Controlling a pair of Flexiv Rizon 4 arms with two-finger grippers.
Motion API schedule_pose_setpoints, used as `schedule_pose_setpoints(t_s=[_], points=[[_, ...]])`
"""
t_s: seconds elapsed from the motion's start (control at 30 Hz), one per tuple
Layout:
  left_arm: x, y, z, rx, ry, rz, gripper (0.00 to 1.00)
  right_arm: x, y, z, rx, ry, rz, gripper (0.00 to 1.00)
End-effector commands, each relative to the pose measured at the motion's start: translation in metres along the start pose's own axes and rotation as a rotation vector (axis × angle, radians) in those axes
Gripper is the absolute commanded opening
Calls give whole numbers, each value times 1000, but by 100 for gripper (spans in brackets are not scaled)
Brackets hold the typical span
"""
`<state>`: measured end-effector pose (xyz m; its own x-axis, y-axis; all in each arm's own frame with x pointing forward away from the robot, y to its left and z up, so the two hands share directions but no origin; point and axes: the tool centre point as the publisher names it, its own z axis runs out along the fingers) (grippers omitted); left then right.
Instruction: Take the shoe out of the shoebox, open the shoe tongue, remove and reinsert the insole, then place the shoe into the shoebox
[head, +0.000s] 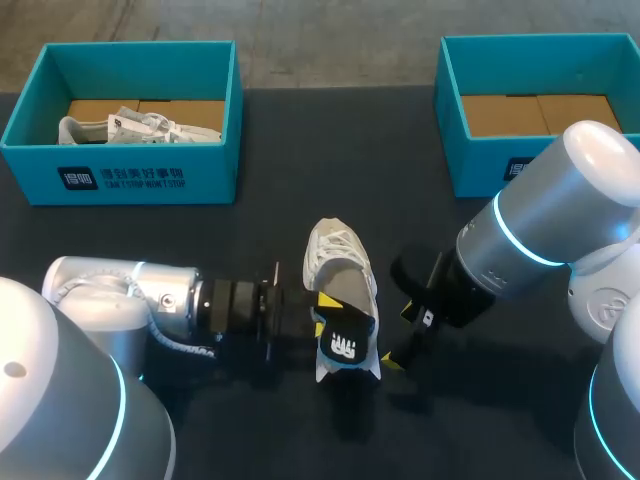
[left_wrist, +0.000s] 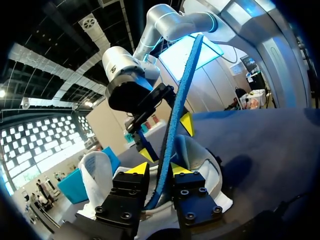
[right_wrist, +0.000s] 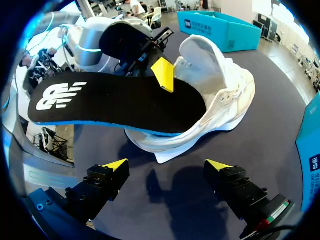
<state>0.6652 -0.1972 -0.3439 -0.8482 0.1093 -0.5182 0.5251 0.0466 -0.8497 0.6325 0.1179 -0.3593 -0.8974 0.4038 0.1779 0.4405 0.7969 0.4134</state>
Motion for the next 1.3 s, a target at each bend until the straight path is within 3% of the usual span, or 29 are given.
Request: schedule_pose_setpoints(t_s=[0.03,0.33,0.47,0.87,1.3], points=[[3,-6,-2,-1,1,4,26,1,0,1,-3,0,1,100],[2,-17,-3,-35,29,68,29,1,0,1,-3,0,1,100],[1,-21,-2,-73,44,104,23,1,0,1,-3,0,1,100],[-1,-36,10,-111,81,117,22,1,0,1,-3,0,1,100],[-2,-36,22,-155,114,98,14,1,0,1,-3,0,1,100]])
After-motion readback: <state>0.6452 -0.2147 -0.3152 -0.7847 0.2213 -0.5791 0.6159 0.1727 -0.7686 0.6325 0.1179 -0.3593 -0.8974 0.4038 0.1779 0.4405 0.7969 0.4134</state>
